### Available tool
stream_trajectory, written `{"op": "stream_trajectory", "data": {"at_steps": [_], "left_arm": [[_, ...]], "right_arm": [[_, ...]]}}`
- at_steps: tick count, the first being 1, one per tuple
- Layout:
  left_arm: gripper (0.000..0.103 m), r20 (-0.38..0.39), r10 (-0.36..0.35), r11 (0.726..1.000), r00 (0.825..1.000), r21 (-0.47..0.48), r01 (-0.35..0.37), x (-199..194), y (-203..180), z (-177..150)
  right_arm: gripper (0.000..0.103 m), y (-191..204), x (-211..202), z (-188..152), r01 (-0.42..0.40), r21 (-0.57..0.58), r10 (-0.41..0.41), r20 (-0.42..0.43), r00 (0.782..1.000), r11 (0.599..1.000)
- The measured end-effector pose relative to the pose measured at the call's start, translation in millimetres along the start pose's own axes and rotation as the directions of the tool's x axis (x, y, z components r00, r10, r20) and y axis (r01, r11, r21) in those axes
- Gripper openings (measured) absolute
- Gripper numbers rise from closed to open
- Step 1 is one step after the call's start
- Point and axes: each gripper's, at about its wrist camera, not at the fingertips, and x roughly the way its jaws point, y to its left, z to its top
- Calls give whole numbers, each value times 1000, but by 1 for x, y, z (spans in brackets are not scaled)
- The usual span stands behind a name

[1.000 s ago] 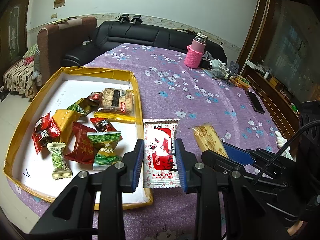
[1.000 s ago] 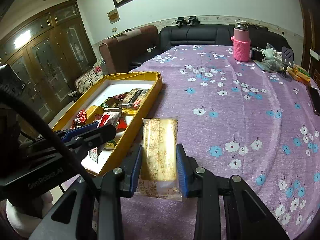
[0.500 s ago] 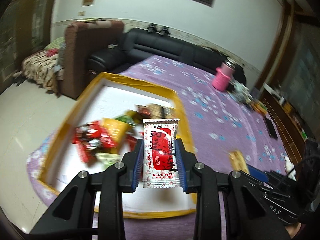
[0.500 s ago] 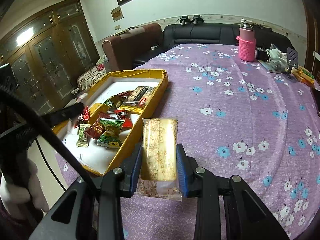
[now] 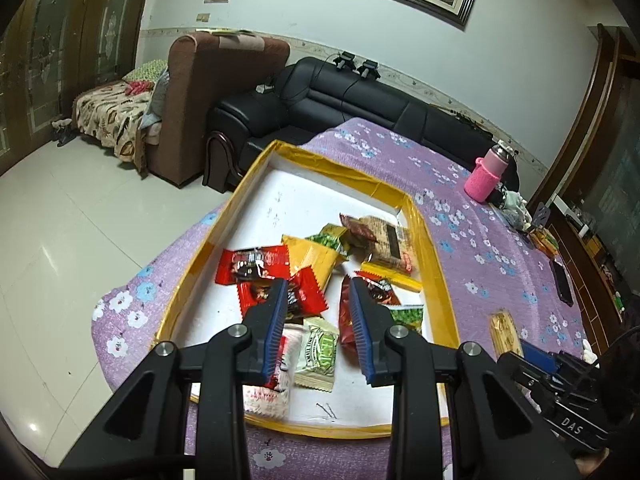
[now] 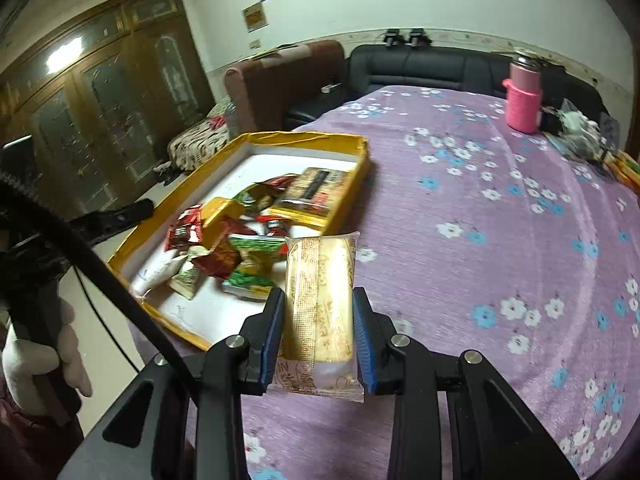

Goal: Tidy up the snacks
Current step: 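Carry both snacks over the box and open both tools to drop them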

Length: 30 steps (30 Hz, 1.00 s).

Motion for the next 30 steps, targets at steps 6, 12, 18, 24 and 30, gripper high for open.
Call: {"op": "stream_trajectory", "data": {"at_steps": [6, 12, 18, 24, 30], "left_arm": [[33, -23, 17, 1000, 1000, -13, -18, 10, 8, -4], [54, 3, 89, 996, 996, -2, -89, 8, 11, -5], [65, 28, 124, 992, 992, 28, -124, 6, 10, -4], [67, 24, 114, 993, 993, 33, -114, 9, 9, -2], [69, 11, 120, 991, 993, 52, -120, 14, 2, -3]], "right_arm": [[32, 26, 17, 15, -55, -50, 53, -34, 998, 997], [32, 51, 50, 25, -145, -65, 136, -125, 983, 987], [32, 66, 84, 27, -148, -93, 129, -192, 973, 985], [32, 60, 101, 36, -84, -96, 65, -188, 980, 992], [32, 53, 108, 44, -60, -92, 42, -185, 982, 994]]}}
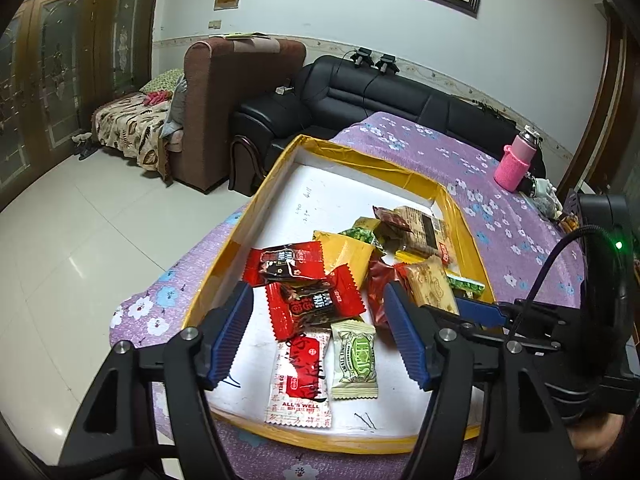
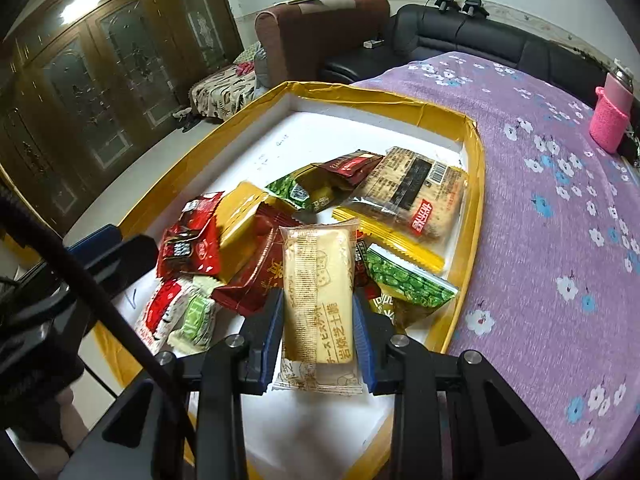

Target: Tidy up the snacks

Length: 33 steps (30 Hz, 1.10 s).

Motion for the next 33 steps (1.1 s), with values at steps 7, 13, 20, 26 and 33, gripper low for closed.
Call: {"op": "stream_trajectory", "data": {"at_steps": [7, 13, 20, 26, 33], "left_arm": [[76, 0, 9, 1000, 1000, 18, -9, -4, -10, 0], [78, 13, 9, 999, 1000, 42, -10, -15, -23, 0], [84, 113, 39, 998, 993, 51, -45, -43, -39, 1], [103, 368, 123, 989, 922, 32, -145, -102, -56, -4], [103, 414, 98, 995, 905, -38, -90, -130, -59, -8]], "right_arm": [[38, 6, -10, -8, -30, -14, 30, 10, 1000, 999], [47, 6, -37, -15, -62, -18, 63, 84, 994, 998], [49, -2, -66, -31, -84, -2, 83, 163, 983, 996], [50, -13, -97, -48, -49, 1, 47, 254, 966, 999], [59, -18, -132, -71, 45, -16, -36, 359, 933, 999]]}}
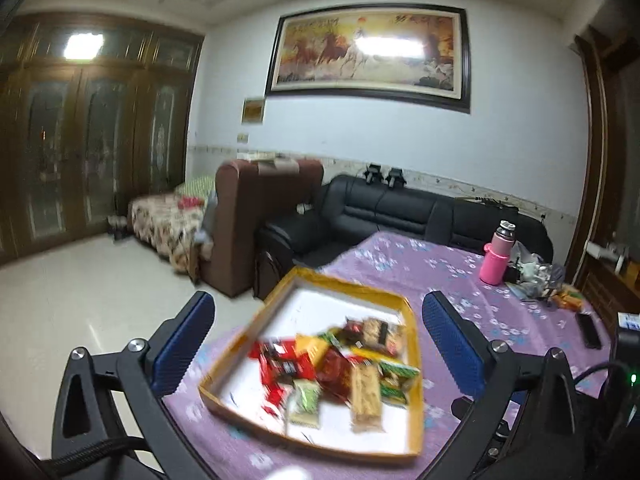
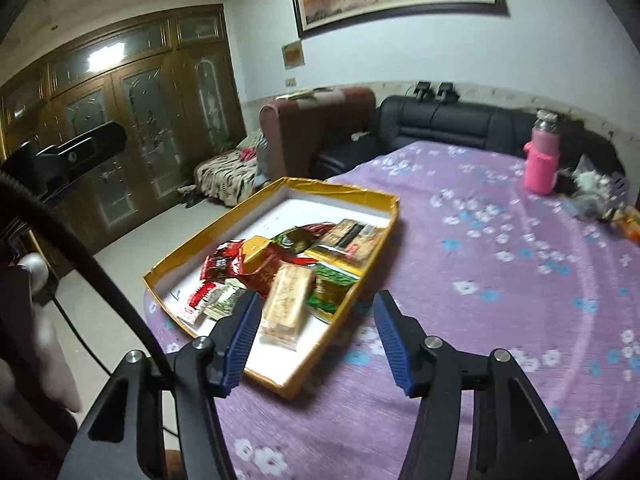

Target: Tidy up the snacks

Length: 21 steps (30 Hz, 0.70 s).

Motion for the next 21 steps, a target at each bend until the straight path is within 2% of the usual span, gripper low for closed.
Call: {"op": "stream_trajectory", "data": {"at_steps": [4, 8, 13, 16, 21], "left_arm": [[103, -63, -56, 998, 996, -27, 54, 6, -7, -3], [103, -72, -1, 1000, 997, 31, 4, 6, -22, -5], [103, -39, 37, 993, 999, 111, -33, 3, -39, -14], [103, -74, 9, 996, 997, 90, -2, 10, -39, -19], [103, -122, 23, 998, 992, 63, -15, 24, -36, -26]], "right_arm": [[60, -3, -10, -7, 17, -14, -17, 16, 1000, 1000], [62, -7, -16, -16, 16, -15, -16, 15, 1000, 1000], [63, -10, -16, -21, 1, -3, -1, 9, 1000, 1000], [63, -10, -13, -23, 2, -1, -2, -3, 1000, 1000], [63, -7, -6, -29, 21, -27, -22, -19, 1000, 999]]}}
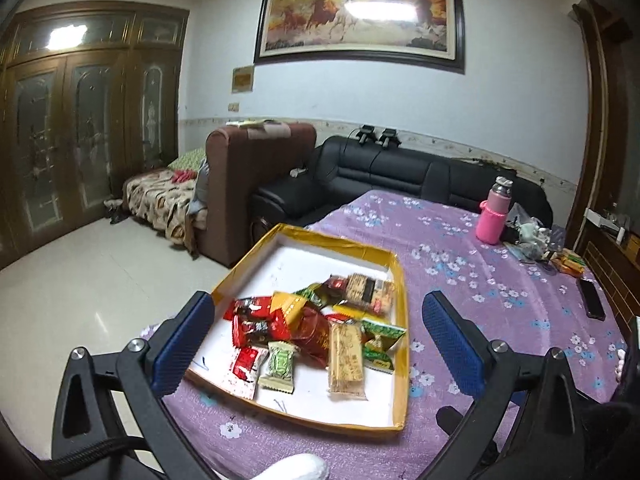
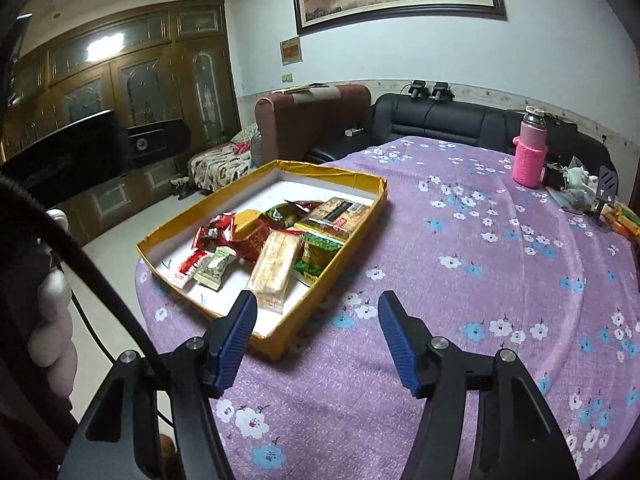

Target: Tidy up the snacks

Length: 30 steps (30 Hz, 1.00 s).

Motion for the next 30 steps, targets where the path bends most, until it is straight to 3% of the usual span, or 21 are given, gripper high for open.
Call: {"op": "stream_trajectory", "data": {"at_steps": [21, 30], "left_arm": [[103, -166, -16, 999, 986, 34, 22, 45, -9, -25], [103, -204, -24, 999, 979, 29, 31, 53, -7, -30]], "right_arm": [[66, -2, 28, -12, 4, 6, -4, -84, 996, 1000], [67, -4, 34, -13, 4, 18, -2, -102, 995, 1000]]}}
